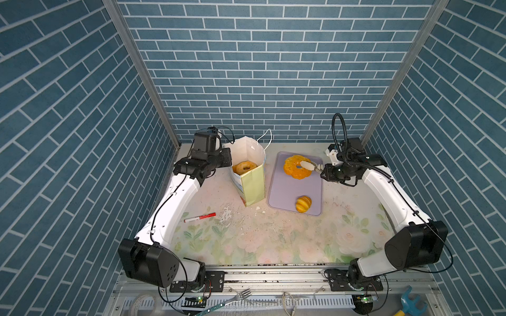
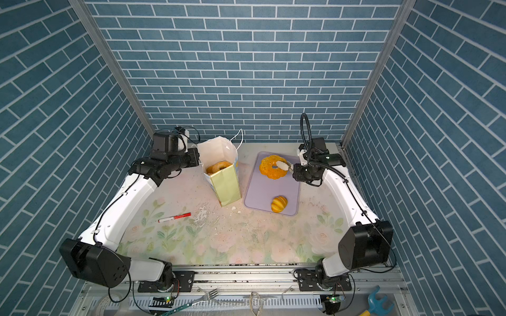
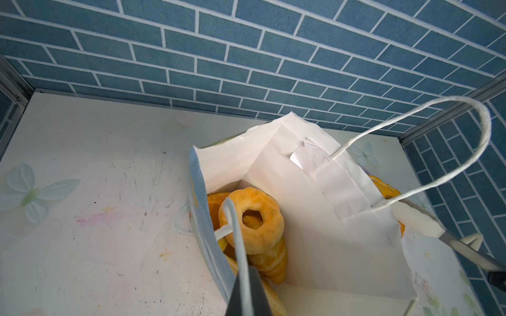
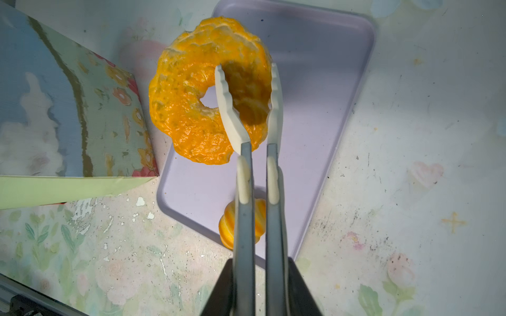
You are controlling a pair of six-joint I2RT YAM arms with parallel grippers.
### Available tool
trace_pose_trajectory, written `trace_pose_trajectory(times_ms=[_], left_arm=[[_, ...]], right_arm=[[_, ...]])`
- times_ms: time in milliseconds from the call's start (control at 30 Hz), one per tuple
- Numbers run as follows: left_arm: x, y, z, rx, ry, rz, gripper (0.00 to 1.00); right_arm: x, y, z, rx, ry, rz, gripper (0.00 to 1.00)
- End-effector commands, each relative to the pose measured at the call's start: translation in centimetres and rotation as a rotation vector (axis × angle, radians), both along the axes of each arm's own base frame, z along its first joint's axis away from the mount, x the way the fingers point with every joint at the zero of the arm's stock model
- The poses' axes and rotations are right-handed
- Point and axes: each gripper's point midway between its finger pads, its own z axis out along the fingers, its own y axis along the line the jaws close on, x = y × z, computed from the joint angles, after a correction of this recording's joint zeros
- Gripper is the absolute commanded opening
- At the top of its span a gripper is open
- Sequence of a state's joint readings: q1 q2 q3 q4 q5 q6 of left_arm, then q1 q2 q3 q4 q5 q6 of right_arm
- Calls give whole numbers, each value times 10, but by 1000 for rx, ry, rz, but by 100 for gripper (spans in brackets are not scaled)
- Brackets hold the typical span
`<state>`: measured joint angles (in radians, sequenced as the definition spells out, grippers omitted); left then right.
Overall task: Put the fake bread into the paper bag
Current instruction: 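Lift the orange ring bread in the tongs and carry it over the bag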
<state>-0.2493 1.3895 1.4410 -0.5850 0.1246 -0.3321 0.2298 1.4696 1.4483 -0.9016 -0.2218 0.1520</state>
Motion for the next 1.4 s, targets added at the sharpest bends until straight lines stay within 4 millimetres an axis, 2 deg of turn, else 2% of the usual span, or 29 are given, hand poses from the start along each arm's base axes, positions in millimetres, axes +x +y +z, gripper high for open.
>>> trace_pose_trajectory(times_ms=[0,433,767,900,1033,1167,1300,1367], left_arm=[[3,-3,3,-4,-14,-12,0],[8,-7,0,-15,-14,-22,0],[6,-6,1,-17,-17,-18,0],[6,-6,-1,-18,-10,-18,0],[7,-6,-3,-20,-7,-18,0],[9,-8,-3,-29,-8,-19,0],[10,-10,-2,-39,-8,-22,0],[8,-9,-2,-39,-9,-21,0]], right_arm=[[-5,-2,31,28,-92,-5,4],[-32,0,95,84,-246,37,4],[-36,12,179,122,-439,115,4],[-36,18,200,115,-458,149,3],[-45,36,224,175,-517,223,3],[-51,65,239,178,-552,315,3],[-48,102,238,172,-551,403,2],[-41,119,231,159,-544,430,2]])
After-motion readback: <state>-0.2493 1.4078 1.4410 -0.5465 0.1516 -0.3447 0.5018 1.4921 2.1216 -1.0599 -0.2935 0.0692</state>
